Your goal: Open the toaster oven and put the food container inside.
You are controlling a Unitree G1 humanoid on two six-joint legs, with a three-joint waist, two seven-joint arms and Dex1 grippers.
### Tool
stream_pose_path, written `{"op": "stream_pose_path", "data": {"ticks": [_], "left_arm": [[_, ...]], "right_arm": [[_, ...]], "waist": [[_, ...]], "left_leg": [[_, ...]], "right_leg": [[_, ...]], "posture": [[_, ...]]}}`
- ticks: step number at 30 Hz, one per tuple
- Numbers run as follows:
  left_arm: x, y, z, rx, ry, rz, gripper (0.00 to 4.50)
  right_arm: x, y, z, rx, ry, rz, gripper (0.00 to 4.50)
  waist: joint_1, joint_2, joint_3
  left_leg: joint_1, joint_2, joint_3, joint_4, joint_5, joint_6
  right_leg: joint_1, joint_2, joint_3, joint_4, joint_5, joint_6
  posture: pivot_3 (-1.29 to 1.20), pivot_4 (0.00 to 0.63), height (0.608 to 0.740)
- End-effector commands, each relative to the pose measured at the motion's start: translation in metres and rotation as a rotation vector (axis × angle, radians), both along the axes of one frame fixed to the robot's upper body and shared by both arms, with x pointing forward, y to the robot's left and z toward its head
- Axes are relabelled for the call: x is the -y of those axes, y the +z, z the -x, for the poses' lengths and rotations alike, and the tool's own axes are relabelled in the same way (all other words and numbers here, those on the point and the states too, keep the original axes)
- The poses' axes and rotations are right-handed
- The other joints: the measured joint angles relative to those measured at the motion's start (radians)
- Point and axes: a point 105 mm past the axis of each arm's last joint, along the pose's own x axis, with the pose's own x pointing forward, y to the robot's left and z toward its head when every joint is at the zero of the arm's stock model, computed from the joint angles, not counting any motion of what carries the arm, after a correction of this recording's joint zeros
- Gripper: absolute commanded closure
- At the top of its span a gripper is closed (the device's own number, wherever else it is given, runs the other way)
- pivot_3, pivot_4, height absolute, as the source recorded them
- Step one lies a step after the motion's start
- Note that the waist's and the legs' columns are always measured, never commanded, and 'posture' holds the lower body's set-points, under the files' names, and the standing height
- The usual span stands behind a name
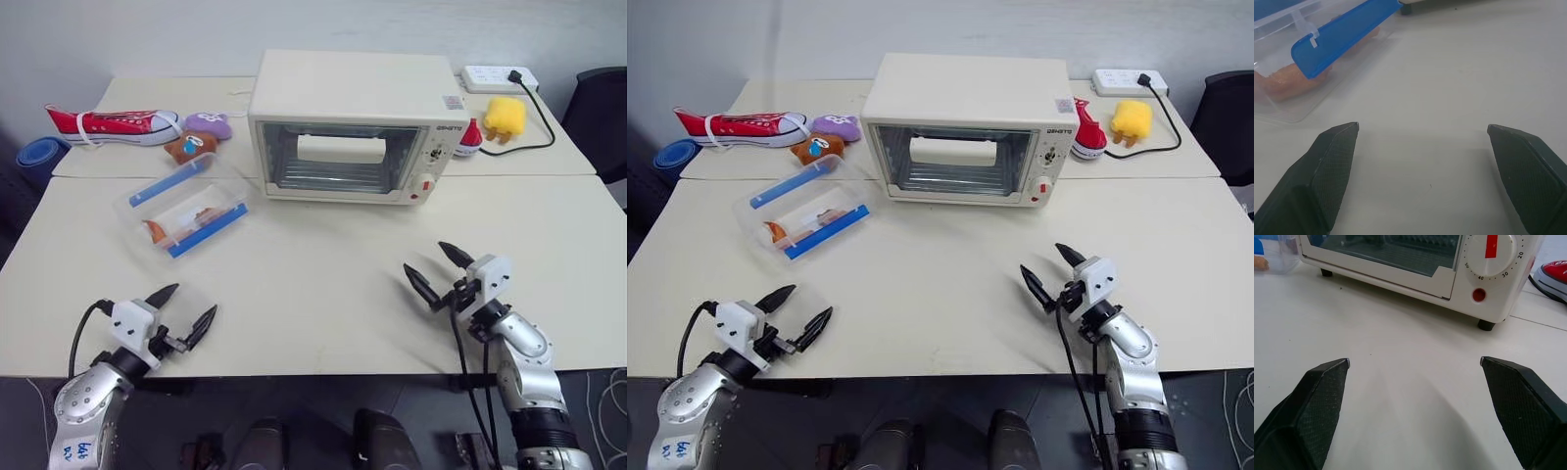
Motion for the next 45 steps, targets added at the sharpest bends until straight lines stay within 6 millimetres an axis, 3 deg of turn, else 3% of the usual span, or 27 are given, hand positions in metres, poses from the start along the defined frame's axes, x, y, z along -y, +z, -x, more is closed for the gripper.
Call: {"op": "stream_pose_path", "data": {"ticks": [1,7,15,21,27,32,39,42,45], "left_arm": [[0.002,0.019,0.002,0.063,-0.018,-0.005,0.00],[0.017,0.079,0.012,0.064,-0.297,0.268,0.00],[0.030,0.141,-0.007,0.140,-0.480,0.184,0.00],[0.046,0.147,-0.009,0.125,-0.590,0.143,0.00],[0.051,0.146,-0.011,0.125,-0.608,0.146,0.00],[0.054,0.140,-0.011,0.115,-0.605,0.154,0.00],[0.051,0.136,-0.011,0.107,-0.583,0.158,0.00],[0.044,0.139,-0.013,0.114,-0.558,0.162,0.00],[0.034,0.145,-0.018,0.135,-0.531,0.183,0.56]], "right_arm": [[-0.008,0.016,0.000,0.048,0.071,0.010,0.03],[-0.038,0.081,-0.007,0.063,0.291,-0.007,0.03],[-0.065,0.122,-0.036,0.039,0.382,0.006,0.03],[-0.073,0.129,-0.052,0.058,0.395,0.016,0.03],[-0.092,0.141,-0.045,0.115,0.490,0.013,0.03],[-0.102,0.143,-0.038,0.139,0.542,0.017,0.03],[-0.105,0.115,-0.013,0.106,0.651,0.144,0.03],[-0.099,0.092,0.000,0.071,0.688,0.234,0.03],[-0.095,0.077,0.007,0.052,0.705,0.286,0.00]], "waist": [[0.000,0.000,0.000],[-0.002,0.002,0.001],[0.002,0.002,0.001],[-0.013,0.002,0.001],[-0.027,0.001,0.001],[-0.027,0.001,0.001],[-0.026,0.001,0.001],[-0.026,0.001,0.001],[-0.025,0.001,0.001]], "left_leg": [[0.000,0.000,0.000,0.000,0.000,0.000],[-0.001,0.001,-0.001,0.001,0.000,0.000],[-0.002,-0.001,-0.002,0.001,0.000,0.000],[-0.003,0.000,0.001,-0.001,0.000,0.000],[-0.005,0.000,0.002,0.000,0.001,-0.001],[-0.005,0.001,0.003,0.000,0.001,-0.002],[-0.006,0.001,0.004,-0.001,0.001,-0.002],[-0.006,0.001,0.004,0.000,0.001,-0.002],[-0.006,0.001,0.005,0.000,0.001,-0.002]], "right_leg": [[0.000,0.000,0.000,0.000,0.000,0.000],[-0.001,0.000,0.000,0.001,0.000,0.000],[-0.001,0.000,-0.001,0.000,0.000,0.000],[-0.004,0.000,-0.003,0.000,0.000,0.000],[-0.008,0.000,-0.003,0.003,0.000,0.000],[-0.010,0.000,-0.003,0.004,0.000,0.000],[-0.011,0.000,-0.002,0.005,0.000,0.000],[-0.011,0.000,-0.002,0.005,0.000,0.000],[-0.011,0.000,-0.002,0.005,0.000,0.000]], "posture": [[0.00,0.150,0.740],[0.00,0.150,0.740],[0.00,0.150,0.740],[0.00,0.150,0.740],[0.00,0.150,0.740],[0.00,0.150,0.740],[0.00,0.150,0.740],[0.00,0.150,0.740],[0.00,0.150,0.740]]}}
